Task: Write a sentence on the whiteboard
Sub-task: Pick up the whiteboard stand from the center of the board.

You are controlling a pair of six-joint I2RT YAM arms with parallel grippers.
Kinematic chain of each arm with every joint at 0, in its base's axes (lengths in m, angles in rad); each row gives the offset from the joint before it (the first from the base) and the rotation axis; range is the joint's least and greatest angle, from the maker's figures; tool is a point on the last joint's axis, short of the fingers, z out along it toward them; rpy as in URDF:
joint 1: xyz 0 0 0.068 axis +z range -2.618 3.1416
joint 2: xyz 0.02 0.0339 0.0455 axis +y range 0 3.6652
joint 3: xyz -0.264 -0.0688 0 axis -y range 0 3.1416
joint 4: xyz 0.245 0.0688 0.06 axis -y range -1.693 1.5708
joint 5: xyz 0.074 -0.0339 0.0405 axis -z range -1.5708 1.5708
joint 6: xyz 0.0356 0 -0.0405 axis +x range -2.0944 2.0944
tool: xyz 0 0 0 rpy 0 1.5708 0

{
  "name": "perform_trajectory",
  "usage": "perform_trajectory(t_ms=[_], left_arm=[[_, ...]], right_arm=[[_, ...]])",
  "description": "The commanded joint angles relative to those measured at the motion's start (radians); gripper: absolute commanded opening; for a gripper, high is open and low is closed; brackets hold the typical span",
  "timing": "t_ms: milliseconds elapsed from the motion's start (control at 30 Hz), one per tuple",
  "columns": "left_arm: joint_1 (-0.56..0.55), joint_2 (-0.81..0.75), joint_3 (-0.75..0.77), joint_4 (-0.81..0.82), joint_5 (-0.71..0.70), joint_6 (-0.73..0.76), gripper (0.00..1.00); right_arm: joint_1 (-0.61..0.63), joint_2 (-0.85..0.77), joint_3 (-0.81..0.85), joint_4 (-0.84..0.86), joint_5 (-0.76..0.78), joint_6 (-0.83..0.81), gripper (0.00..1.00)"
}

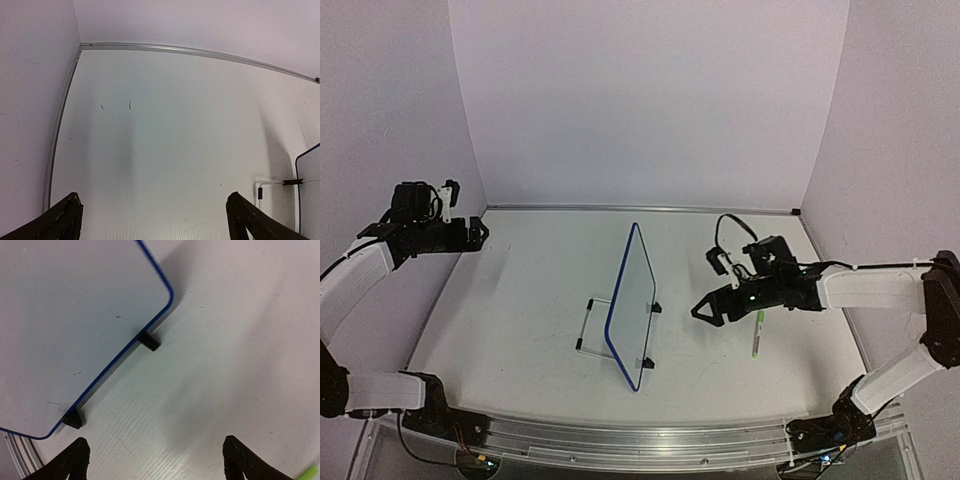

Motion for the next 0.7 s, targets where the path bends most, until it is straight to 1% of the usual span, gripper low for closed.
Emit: perform_trajectory(t_ms=[0,133,300,433,533,667], left_arm=[[0.003,0.006,0.009,0.063,0.07,0.036,0.99],[0.004,0.005,-0.002,0.068,0.034,0.024,0.99],[0.004,0.023,0.004,0.065,0.055,0.021,0.99],[0.003,0.031,0.006,0.06,0.055,0.019,0.99],[0.004,0.035,0.007,0.058,0.054,0.019,0.99],[0.003,0.038,0.008,0.058,0.052,0.019,0.99]], right_arm=[[0.139,0.131,0.079,0.04,0.029,-0.063,0.85],[0.25,0.237,0.124,0.04,0.053,-0.085,0.81],[0.364,0.337,0.16,0.079,0.096,-0.09,0.72],[0.411,0.387,0.171,0.108,0.119,-0.085,0.67],[0.439,0.421,0.186,0.127,0.14,-0.088,0.61],[0.468,0.462,0.202,0.146,0.164,-0.088,0.56]])
